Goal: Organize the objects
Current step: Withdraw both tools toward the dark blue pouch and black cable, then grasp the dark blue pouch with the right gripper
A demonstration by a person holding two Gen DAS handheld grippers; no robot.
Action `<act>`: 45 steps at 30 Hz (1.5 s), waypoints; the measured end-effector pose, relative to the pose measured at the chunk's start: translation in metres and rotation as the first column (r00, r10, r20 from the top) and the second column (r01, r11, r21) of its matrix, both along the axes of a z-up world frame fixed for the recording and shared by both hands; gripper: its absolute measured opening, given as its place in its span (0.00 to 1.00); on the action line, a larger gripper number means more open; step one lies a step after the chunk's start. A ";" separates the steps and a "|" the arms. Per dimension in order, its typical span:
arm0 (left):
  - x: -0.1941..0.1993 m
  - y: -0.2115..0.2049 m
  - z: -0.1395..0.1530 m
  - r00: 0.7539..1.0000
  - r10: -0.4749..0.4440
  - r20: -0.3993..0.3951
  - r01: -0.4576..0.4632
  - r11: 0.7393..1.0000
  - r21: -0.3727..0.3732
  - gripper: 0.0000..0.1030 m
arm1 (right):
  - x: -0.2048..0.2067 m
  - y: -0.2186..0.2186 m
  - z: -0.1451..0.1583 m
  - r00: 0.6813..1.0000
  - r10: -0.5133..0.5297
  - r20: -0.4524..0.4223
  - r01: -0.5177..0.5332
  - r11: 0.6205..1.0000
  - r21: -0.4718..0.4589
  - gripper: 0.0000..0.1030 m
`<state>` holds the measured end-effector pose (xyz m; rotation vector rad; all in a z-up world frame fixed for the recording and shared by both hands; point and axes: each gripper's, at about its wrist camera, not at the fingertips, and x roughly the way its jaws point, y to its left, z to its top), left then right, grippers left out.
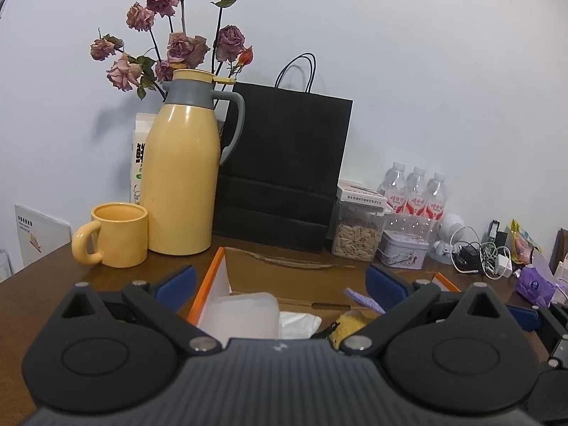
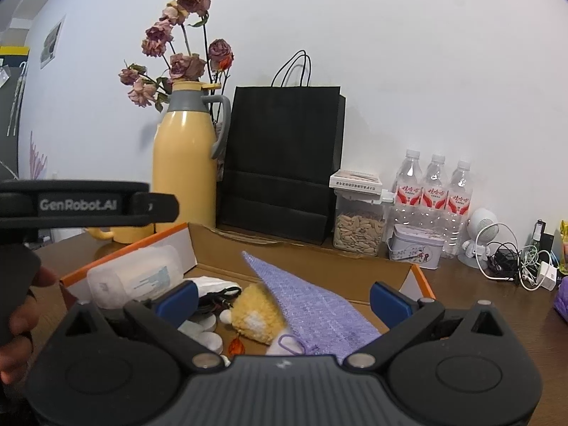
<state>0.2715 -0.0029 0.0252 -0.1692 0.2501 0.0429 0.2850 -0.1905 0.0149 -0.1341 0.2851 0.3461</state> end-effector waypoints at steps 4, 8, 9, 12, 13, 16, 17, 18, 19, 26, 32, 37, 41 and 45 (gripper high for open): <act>-0.011 0.004 0.002 0.999 -0.015 -0.046 0.015 1.000 -0.006 1.00 | -0.009 -0.005 0.004 1.000 0.012 -0.012 -0.012 1.000 0.012 1.00; -0.024 0.008 0.004 0.998 -0.016 -0.057 0.016 1.000 -0.001 1.00 | -0.017 -0.006 0.008 0.999 0.043 -0.029 -0.043 0.999 0.009 1.00; -0.027 0.009 0.004 0.998 -0.014 -0.060 0.014 1.000 0.003 1.00 | -0.020 -0.006 0.009 0.998 0.047 -0.033 -0.046 0.999 0.007 1.00; -0.036 0.014 0.005 0.997 -0.007 -0.074 0.007 1.000 0.003 1.00 | -0.027 -0.007 0.011 0.998 0.046 -0.040 -0.046 0.999 -0.004 1.00; -0.040 0.016 0.006 0.997 -0.005 -0.079 0.005 1.000 0.002 1.00 | -0.030 -0.008 0.012 0.998 0.046 -0.044 -0.047 0.999 -0.006 1.00; -0.051 0.021 0.008 0.996 0.005 -0.094 -0.005 1.000 0.010 1.00 | -0.039 -0.009 0.014 0.997 0.052 -0.058 -0.053 0.999 -0.010 1.00; -0.055 0.023 0.008 0.995 0.006 -0.097 -0.004 1.000 0.013 1.00 | -0.042 -0.010 0.014 0.997 0.054 -0.062 -0.055 0.998 -0.012 1.00; -0.060 0.025 0.009 0.995 0.006 -0.101 -0.004 1.000 0.017 1.00 | -0.046 -0.011 0.015 0.996 0.055 -0.066 -0.056 0.998 -0.014 1.00; -0.064 0.027 0.009 0.994 0.006 -0.105 -0.004 1.000 0.020 1.00 | -0.049 -0.011 0.015 0.996 0.054 -0.070 -0.056 0.998 -0.016 1.00; -0.100 0.041 0.008 0.989 0.022 -0.149 -0.017 0.999 0.035 1.00 | -0.079 -0.013 0.014 0.994 0.058 -0.095 -0.062 0.997 -0.035 1.00; -0.130 0.056 0.000 0.984 0.038 -0.177 -0.031 0.999 0.044 1.00 | -0.109 -0.015 0.009 0.990 0.074 -0.120 -0.081 0.996 -0.049 1.00; -0.153 0.065 -0.010 0.979 0.051 -0.199 -0.041 0.998 0.055 1.00 | -0.128 -0.014 0.001 0.985 0.090 -0.148 -0.099 0.994 -0.052 1.00; -0.166 0.070 -0.017 0.973 0.058 -0.224 -0.048 0.998 0.050 1.00 | -0.140 -0.013 -0.004 0.979 0.104 -0.174 -0.113 0.993 -0.043 1.00; -0.174 0.074 -0.027 0.966 0.053 -0.252 -0.046 0.998 0.036 1.00 | -0.152 -0.006 -0.011 0.972 0.130 -0.197 -0.142 0.989 -0.049 1.00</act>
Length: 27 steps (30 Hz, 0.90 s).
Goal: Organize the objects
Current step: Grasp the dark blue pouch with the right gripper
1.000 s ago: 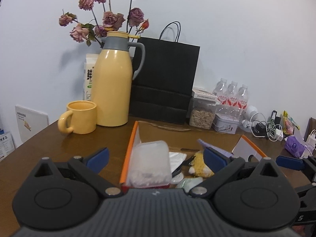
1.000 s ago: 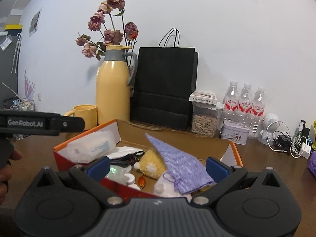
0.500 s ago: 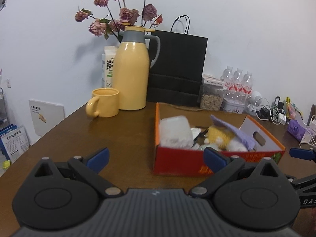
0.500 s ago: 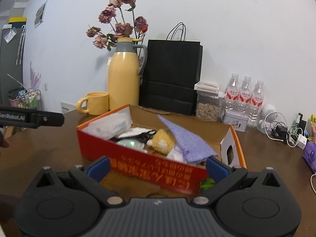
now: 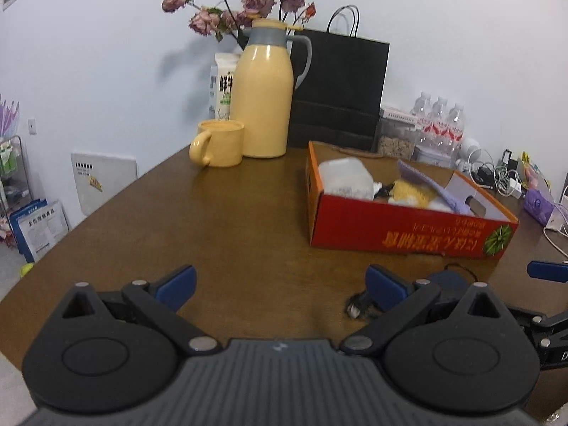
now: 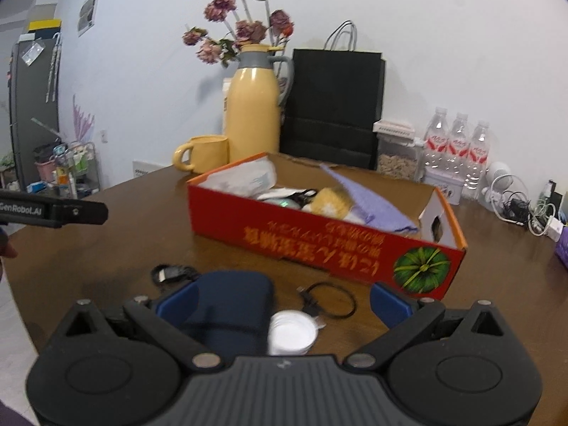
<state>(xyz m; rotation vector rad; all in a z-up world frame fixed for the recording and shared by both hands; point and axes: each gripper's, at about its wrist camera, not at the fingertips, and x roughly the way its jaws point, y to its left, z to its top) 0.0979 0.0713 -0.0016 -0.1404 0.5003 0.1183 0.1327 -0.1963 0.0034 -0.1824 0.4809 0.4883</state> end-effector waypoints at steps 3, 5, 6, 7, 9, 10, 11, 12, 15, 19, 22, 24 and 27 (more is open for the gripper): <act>-0.001 0.002 -0.006 1.000 0.007 -0.019 -0.007 1.000 -0.007 1.00 | -0.004 0.009 -0.006 0.999 0.033 -0.025 -0.033 0.999 -0.009 1.00; -0.002 0.004 -0.008 1.000 0.009 -0.024 -0.009 1.000 -0.010 1.00 | -0.004 0.016 -0.012 0.998 0.044 -0.044 -0.045 0.999 -0.021 1.00; -0.002 0.004 -0.009 1.000 0.009 -0.026 -0.009 1.000 -0.011 1.00 | -0.003 0.019 -0.015 0.997 0.046 -0.055 -0.047 0.998 -0.031 1.00; -0.003 0.005 -0.010 1.000 0.010 -0.029 -0.010 1.000 -0.010 1.00 | -0.002 0.022 -0.018 0.997 0.047 -0.064 -0.050 0.998 -0.041 1.00; -0.004 0.006 -0.012 0.999 0.012 -0.034 -0.012 1.000 -0.010 1.00 | -0.001 0.029 -0.023 0.996 0.047 -0.071 -0.051 0.997 -0.059 1.00; -0.005 0.008 -0.013 0.999 0.014 -0.037 -0.015 1.000 -0.011 1.00 | -0.002 0.032 -0.024 0.996 0.048 -0.069 -0.053 0.996 -0.067 0.99; -0.005 0.009 -0.015 0.999 0.016 -0.041 -0.016 1.000 -0.014 1.00 | -0.002 0.035 -0.026 0.997 0.050 -0.064 -0.055 0.996 -0.075 0.96; -0.005 0.010 -0.016 0.999 0.017 -0.045 -0.018 1.000 -0.018 1.00 | -0.003 0.038 -0.027 0.997 0.051 -0.059 -0.056 0.995 -0.086 0.93; -0.005 0.012 -0.022 0.998 0.015 -0.066 -0.017 0.999 -0.036 1.00 | -0.002 0.047 -0.029 0.997 0.058 -0.044 -0.063 0.989 -0.136 0.77; -0.002 0.009 -0.029 0.996 0.002 -0.085 -0.006 0.999 -0.047 1.00 | -0.005 0.054 -0.037 0.998 0.058 -0.022 -0.061 0.980 -0.187 0.73; -0.001 0.006 -0.031 0.996 -0.003 -0.090 -0.002 0.999 -0.049 1.00 | -0.005 0.051 -0.036 0.998 0.064 -0.026 -0.067 0.984 -0.167 0.69; -0.001 0.005 -0.032 0.996 -0.005 -0.094 0.001 0.999 -0.050 1.00 | -0.005 0.047 -0.034 0.997 0.071 -0.025 -0.074 0.987 -0.143 0.66; 0.001 0.003 -0.033 0.995 -0.008 -0.102 0.003 0.999 -0.048 1.00 | -0.006 0.044 -0.033 0.996 0.082 -0.022 -0.084 0.990 -0.112 0.65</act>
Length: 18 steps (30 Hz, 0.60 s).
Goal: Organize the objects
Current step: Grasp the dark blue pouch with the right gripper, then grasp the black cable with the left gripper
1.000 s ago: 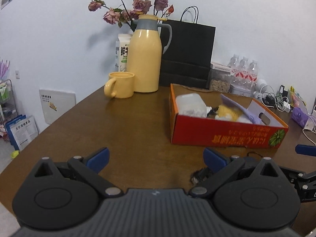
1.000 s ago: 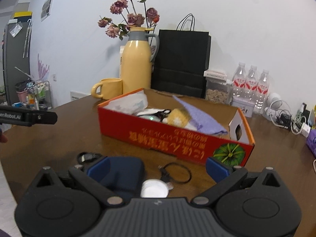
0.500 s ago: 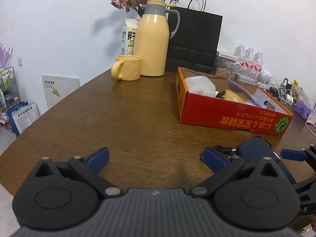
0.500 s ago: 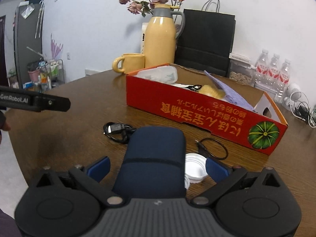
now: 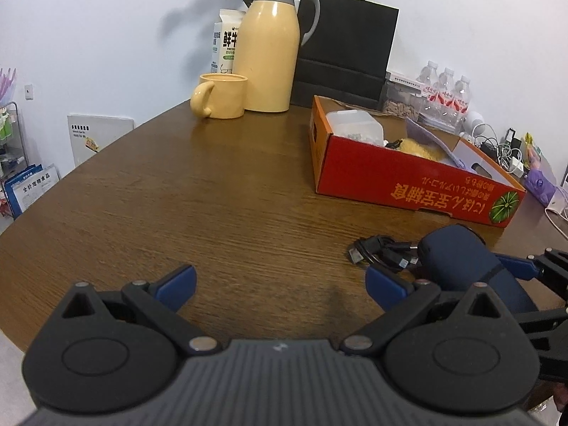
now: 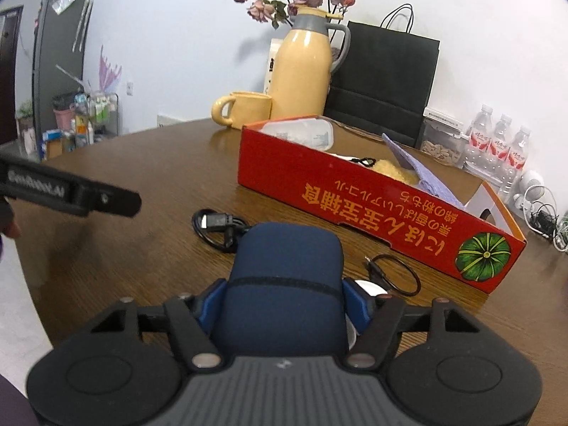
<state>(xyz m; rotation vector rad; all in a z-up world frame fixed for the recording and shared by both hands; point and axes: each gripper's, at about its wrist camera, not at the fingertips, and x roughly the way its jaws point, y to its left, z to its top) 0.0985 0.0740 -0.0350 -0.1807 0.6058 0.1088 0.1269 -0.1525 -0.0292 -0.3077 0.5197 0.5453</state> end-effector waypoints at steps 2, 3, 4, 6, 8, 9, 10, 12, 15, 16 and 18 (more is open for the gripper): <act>0.000 -0.001 0.000 1.000 0.000 -0.003 0.000 1.000 0.002 1.00 | 0.000 -0.003 0.002 1.000 0.006 -0.001 -0.006 1.000 0.024 0.65; 0.001 -0.002 -0.001 1.000 0.001 -0.004 -0.001 1.000 0.003 1.00 | 0.000 -0.005 0.003 1.000 0.010 -0.007 -0.009 0.999 0.044 0.65; 0.002 -0.003 -0.001 1.000 0.001 -0.006 -0.001 1.000 0.004 1.00 | 0.001 -0.007 0.004 1.000 0.011 -0.011 -0.011 0.998 0.062 0.65; 0.003 -0.004 -0.002 1.000 0.000 -0.012 0.000 1.000 0.006 1.00 | 0.001 -0.011 0.007 1.000 0.005 -0.003 -0.005 0.997 0.082 0.64; 0.006 -0.007 -0.003 1.000 -0.003 -0.018 0.003 1.000 0.010 1.00 | 0.002 -0.016 0.010 1.000 -0.002 0.003 0.002 0.995 0.102 0.64; 0.007 -0.008 -0.003 1.000 -0.004 -0.018 0.005 1.000 0.012 1.00 | 0.003 -0.019 0.011 1.000 -0.008 0.007 0.007 0.994 0.111 0.64; 0.008 -0.010 -0.002 1.000 -0.008 -0.018 0.008 1.000 0.016 1.00 | 0.004 -0.022 0.013 1.000 -0.017 0.013 0.015 0.993 0.119 0.64; 0.011 -0.013 -0.003 1.000 -0.014 -0.019 0.014 1.000 0.023 1.00 | 0.005 -0.029 0.015 0.999 -0.035 0.023 0.032 0.991 0.131 0.64; 0.019 -0.020 -0.004 0.999 -0.032 -0.029 0.033 0.999 0.029 1.00 | 0.010 -0.042 0.018 0.997 -0.074 0.034 0.068 0.987 0.147 0.64; 0.022 -0.023 -0.005 0.999 -0.038 -0.033 0.039 0.999 0.032 1.00 | 0.011 -0.048 0.018 0.995 -0.090 0.038 0.083 0.985 0.152 0.64; 0.028 -0.028 -0.005 0.998 -0.050 -0.034 0.052 0.998 0.038 1.00 | 0.016 -0.057 0.018 0.992 -0.117 0.039 0.110 0.981 0.159 0.64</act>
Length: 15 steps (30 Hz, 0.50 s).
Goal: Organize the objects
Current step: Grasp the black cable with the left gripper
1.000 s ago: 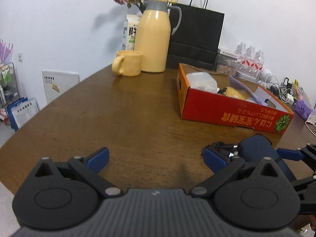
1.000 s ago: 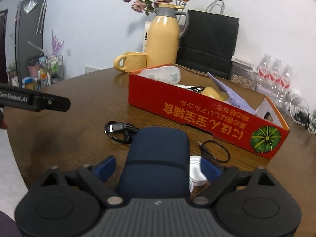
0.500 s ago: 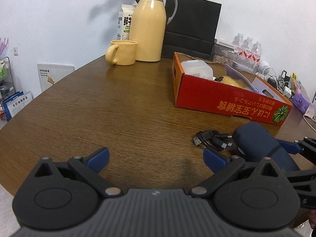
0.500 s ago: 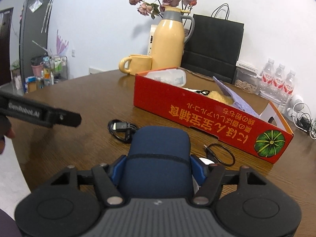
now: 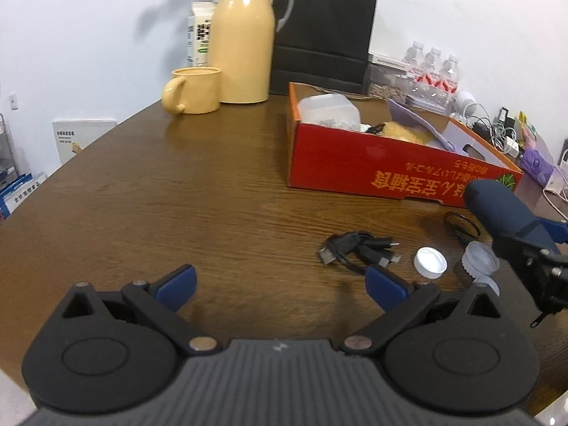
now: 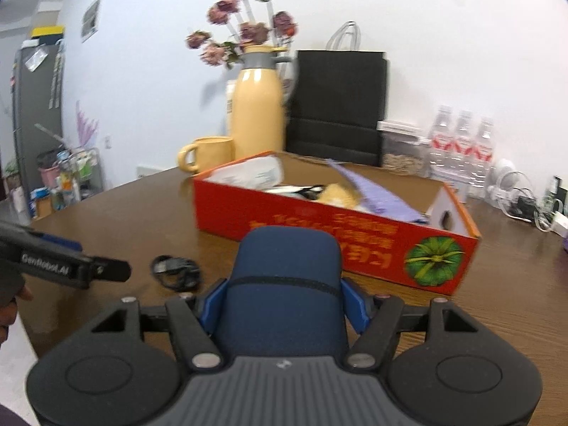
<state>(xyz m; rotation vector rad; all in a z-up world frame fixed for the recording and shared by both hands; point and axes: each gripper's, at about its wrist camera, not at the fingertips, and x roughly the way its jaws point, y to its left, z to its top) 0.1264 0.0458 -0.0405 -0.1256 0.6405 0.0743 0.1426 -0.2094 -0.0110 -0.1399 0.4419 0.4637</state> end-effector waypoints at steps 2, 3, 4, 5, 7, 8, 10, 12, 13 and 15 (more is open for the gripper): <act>0.006 -0.005 0.000 1.000 -0.008 0.001 0.008 1.000 0.004 1.00 | 0.004 -0.009 0.000 1.000 -0.026 0.000 0.026 1.000 0.006 0.64; 0.009 -0.007 0.000 1.000 -0.013 0.002 0.013 1.000 0.006 1.00 | 0.006 -0.013 0.000 0.999 -0.036 -0.001 0.036 0.999 0.009 0.64; 0.012 -0.010 -0.001 1.000 -0.020 0.001 0.020 1.000 0.011 1.00 | 0.009 -0.016 -0.001 0.999 -0.045 -0.003 0.045 0.999 0.010 0.64; 0.017 -0.013 -0.001 1.000 -0.028 0.000 0.028 0.999 0.015 1.00 | 0.011 -0.019 -0.002 0.999 -0.051 -0.006 0.051 0.999 0.011 0.64; 0.025 -0.020 -0.002 0.999 -0.041 -0.001 0.041 0.999 0.020 1.00 | 0.014 -0.022 -0.005 0.998 -0.057 -0.011 0.057 0.998 0.012 0.64; 0.029 -0.022 -0.002 0.999 -0.046 -0.002 0.046 0.999 0.021 1.00 | 0.016 -0.024 -0.006 0.998 -0.059 -0.012 0.059 0.998 0.014 0.64; 0.035 -0.027 -0.002 0.998 -0.059 -0.001 0.059 0.998 0.023 1.00 | 0.020 -0.026 -0.007 0.998 -0.064 -0.013 0.065 0.998 0.016 0.64; 0.041 -0.033 -0.003 0.997 -0.074 0.003 0.074 0.997 0.029 1.00 | 0.022 -0.027 -0.007 0.998 -0.068 -0.013 0.068 0.998 0.019 0.64; 0.043 -0.035 -0.003 0.997 -0.080 0.001 0.080 0.996 0.032 1.00 | 0.023 -0.028 -0.007 0.998 -0.068 -0.013 0.069 0.997 0.019 0.64; 0.049 -0.042 -0.005 0.996 -0.094 -0.002 0.094 0.995 0.042 1.00 | 0.025 -0.029 -0.008 0.997 -0.071 -0.014 0.071 0.997 0.019 0.64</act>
